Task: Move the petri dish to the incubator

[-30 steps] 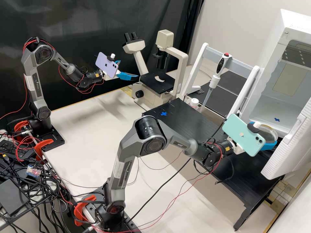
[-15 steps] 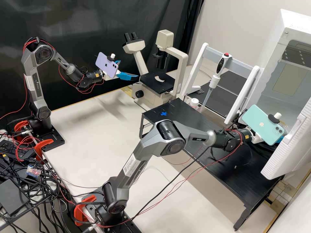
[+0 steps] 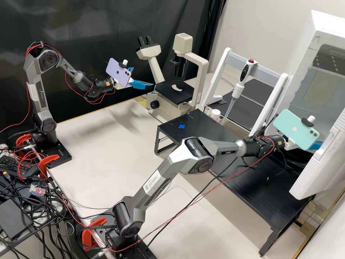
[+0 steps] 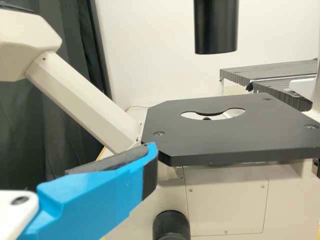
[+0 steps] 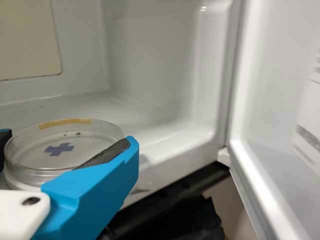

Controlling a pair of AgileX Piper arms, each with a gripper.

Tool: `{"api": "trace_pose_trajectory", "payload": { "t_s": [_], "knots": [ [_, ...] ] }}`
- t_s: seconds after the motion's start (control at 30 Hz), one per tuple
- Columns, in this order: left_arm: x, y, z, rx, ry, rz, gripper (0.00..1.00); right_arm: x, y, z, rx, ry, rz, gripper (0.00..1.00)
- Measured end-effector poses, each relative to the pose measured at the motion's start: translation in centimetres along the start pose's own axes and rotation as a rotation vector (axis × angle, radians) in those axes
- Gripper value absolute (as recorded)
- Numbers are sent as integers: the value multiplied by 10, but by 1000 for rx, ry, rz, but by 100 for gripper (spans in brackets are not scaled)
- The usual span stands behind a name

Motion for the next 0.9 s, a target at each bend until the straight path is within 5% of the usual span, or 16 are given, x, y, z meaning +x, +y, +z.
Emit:
{"api": "trace_pose_trajectory", "payload": {
  "t_s": [0.33,0.37,0.9],
  "knots": [
    [0,0,0,0,0,0,100,16,-12,-2,-29,-10,-15,0],
    [0,0,0,0,0,0,100,17,-14,0,-29,-13,-18,100],
    [0,0,0,0,0,0,100,18,-23,7,-37,-20,-62,100]
  ]
}}
